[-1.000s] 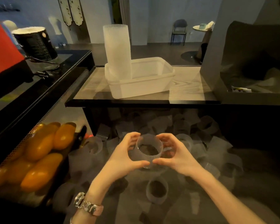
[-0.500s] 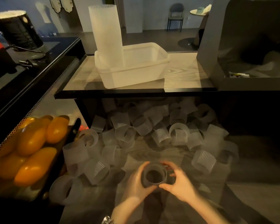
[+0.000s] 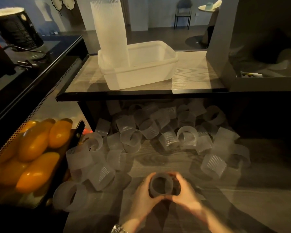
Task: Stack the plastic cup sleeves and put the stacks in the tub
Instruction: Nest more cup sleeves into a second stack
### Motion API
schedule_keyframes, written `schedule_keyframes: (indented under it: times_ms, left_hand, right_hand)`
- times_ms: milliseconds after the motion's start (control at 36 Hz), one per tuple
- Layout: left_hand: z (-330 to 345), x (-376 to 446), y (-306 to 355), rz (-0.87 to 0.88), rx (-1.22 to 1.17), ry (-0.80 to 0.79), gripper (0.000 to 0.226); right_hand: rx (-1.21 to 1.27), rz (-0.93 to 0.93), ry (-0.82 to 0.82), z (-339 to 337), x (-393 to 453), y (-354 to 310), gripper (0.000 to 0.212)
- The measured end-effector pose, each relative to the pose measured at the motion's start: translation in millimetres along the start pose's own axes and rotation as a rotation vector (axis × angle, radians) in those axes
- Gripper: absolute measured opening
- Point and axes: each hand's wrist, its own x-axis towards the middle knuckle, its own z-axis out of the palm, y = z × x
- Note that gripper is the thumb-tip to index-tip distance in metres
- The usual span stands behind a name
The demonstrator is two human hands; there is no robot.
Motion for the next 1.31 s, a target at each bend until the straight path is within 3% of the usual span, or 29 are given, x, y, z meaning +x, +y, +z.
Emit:
schedule_keyframes:
  times_ms: [250,389,611,750,861,1083,1306]
  left_hand:
    - [-9,14,9,-0.029,0.002,-0.117,0.107]
    - [-12,40,33,-0.002,-0.087,-0.089,0.084]
    - [-1,104,91,-0.033,-0.130,-0.112,0.072]
    - [12,128,114,-0.122,-0.135,-0.188,0.078]
    - [18,133,121,-0.187,-0.163,-0.208,0.077]
    - [18,127,115,-0.200,-0.275,-0.133,0.072]
    - [6,110,109,-0.168,-0.380,-0.010,0.039]
  right_hand:
    - [0.021,0.001,-0.025,-16,4,-4,0.081]
    - [0.065,-0.058,0.183,-43,23,-27,0.071]
    - [-0.067,-0.050,0.551,-96,71,-46,0.060]
    - [-0.128,0.137,0.485,-112,92,-46,0.076]
    - [-0.031,0.218,0.424,-110,97,-51,0.076]
    - [0.163,0.161,0.454,-96,88,-57,0.052]
    - [0.311,0.080,0.457,-83,73,-64,0.017]
